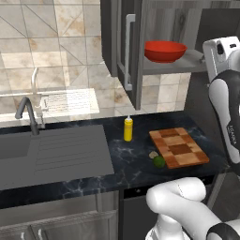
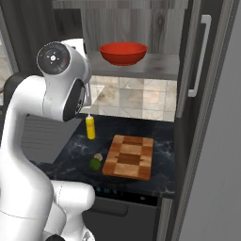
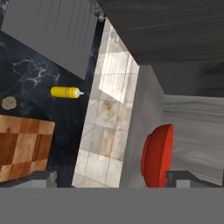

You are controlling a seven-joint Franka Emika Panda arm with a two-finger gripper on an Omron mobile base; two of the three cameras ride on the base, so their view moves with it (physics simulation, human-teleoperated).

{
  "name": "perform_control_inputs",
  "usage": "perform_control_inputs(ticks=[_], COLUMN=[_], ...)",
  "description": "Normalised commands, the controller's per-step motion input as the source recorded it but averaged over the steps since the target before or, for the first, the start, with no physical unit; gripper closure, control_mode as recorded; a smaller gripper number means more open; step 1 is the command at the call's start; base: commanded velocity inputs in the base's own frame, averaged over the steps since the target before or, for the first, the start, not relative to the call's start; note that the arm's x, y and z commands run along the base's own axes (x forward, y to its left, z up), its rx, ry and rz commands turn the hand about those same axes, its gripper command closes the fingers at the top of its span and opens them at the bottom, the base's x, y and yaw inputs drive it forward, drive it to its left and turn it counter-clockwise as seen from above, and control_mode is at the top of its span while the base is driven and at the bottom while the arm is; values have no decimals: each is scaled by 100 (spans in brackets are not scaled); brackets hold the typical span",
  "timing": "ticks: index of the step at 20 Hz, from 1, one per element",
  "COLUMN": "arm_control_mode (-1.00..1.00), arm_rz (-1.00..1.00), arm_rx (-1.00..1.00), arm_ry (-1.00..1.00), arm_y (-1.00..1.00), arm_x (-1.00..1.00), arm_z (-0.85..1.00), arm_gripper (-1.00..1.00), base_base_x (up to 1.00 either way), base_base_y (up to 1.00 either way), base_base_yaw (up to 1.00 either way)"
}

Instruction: Open the cabinet. Place the bowl and condiment on the counter. Then place the lime and garlic on the cutting board.

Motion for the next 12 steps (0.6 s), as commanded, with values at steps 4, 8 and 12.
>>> perform_control_inputs(ticks=[4,8,12], arm_control_mode=[-100,-100,-100], arm_rz=[0,0,0], arm_rx=[0,0,0], arm_ry=[-6,-1,1], arm_y=[0,-1,-4], arm_x=[10,23,34], arm_z=[0,0,0], arm_gripper=[-100,-100,-100], base_base_x=[0,0,0], base_base_y=[0,0,0], base_base_yaw=[0,0,0])
